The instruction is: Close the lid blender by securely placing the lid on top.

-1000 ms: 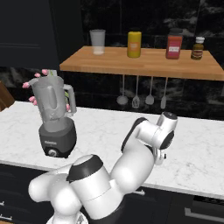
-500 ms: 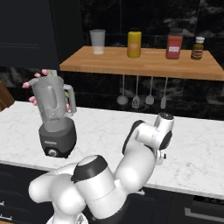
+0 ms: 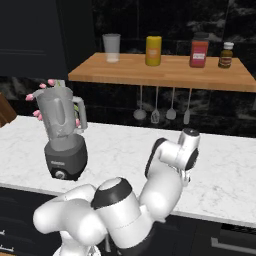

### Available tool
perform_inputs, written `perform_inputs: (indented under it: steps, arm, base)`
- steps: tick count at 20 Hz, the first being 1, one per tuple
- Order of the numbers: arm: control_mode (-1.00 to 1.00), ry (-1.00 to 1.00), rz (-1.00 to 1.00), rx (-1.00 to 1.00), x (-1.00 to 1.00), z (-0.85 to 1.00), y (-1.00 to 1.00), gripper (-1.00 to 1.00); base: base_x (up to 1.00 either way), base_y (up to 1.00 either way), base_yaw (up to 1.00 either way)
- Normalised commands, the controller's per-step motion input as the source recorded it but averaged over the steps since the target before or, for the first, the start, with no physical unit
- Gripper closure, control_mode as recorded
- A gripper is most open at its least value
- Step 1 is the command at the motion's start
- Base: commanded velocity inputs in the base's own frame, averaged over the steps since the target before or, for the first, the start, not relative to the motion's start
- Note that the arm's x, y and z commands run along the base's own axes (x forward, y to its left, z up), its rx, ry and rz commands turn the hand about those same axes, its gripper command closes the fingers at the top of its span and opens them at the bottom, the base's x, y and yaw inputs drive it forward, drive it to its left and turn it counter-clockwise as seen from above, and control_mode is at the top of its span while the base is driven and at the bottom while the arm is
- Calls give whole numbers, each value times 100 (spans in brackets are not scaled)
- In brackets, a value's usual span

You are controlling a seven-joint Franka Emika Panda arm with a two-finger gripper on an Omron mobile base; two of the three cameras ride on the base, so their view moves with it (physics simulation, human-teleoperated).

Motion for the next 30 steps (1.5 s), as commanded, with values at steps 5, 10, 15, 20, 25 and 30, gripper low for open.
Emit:
perform_inputs:
  steps: [5,10,15,20,25,30]
  arm:
    - [-100,0,0,0,0,-11,-5,-100]
    - [-100,0,0,-3,0,-24,0,-100]
    - [-100,0,0,-7,-6,-31,0,-100]
    - [-100,0,0,-4,-10,-14,11,100]
    - [-100,0,0,1,0,0,3,100]
    - [-100,0,0,0,0,0,0,100]
  base:
    - [0,0,0]
    - [0,0,0]
    - [0,0,0]
    - [0,0,0]
    - [0,0,0]
    - [0,0,0]
